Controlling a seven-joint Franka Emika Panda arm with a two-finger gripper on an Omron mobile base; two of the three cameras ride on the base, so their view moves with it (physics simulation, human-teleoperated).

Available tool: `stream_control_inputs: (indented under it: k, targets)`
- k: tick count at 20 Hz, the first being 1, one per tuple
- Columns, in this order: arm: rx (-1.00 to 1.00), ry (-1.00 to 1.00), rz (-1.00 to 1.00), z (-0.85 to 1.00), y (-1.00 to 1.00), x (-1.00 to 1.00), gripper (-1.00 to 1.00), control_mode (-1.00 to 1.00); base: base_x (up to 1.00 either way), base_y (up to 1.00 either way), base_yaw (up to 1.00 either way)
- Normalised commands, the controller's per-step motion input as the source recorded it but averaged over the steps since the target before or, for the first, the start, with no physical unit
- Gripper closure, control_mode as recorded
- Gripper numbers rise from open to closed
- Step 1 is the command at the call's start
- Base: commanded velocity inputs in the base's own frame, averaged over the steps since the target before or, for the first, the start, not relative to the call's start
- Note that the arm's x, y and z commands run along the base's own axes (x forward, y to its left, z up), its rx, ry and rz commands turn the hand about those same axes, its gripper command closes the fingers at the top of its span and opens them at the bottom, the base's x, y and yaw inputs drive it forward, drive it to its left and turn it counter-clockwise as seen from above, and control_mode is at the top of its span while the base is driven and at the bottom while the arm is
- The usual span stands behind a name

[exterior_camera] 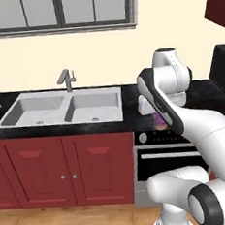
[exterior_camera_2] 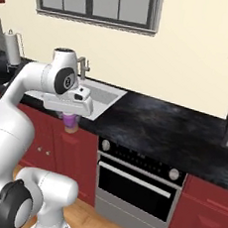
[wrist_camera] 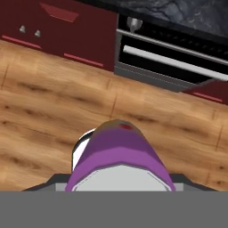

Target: Four empty soda cans are scattered around the kitchen. Gather all the cans and cluster them next to the stove for recycling.

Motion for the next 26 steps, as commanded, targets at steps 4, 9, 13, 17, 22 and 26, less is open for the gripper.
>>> stream_control_inputs:
  k: [4, 9, 13, 17, 22, 26]
  targets:
    - [0.0, 0.0, 0.0, 0.0, 0.0, 0.0, 1.0, 1.0, 0.4, 0.64, 0.06]
    - [0.0, 0.0, 0.0, 0.0, 0.0, 0.0, 1.0, 1.0, 0.46, 0.62, 0.06]
    - [0.0, 0.0, 0.0, 0.0, 0.0, 0.0, 1.0, 1.0, 0.52, 0.51, 0.04]
    - [0.0, 0.0, 0.0, 0.0, 0.0, 0.0, 1.0, 1.0, 0.49, 0.49, 0.04]
    - [0.0, 0.0, 0.0, 0.0, 0.0, 0.0, 1.0, 1.0, 0.46, 0.31, 0.03]
    - [0.0, 0.0, 0.0, 0.0, 0.0, 0.0, 1.0, 1.0, 0.36, 0.26, 0.02]
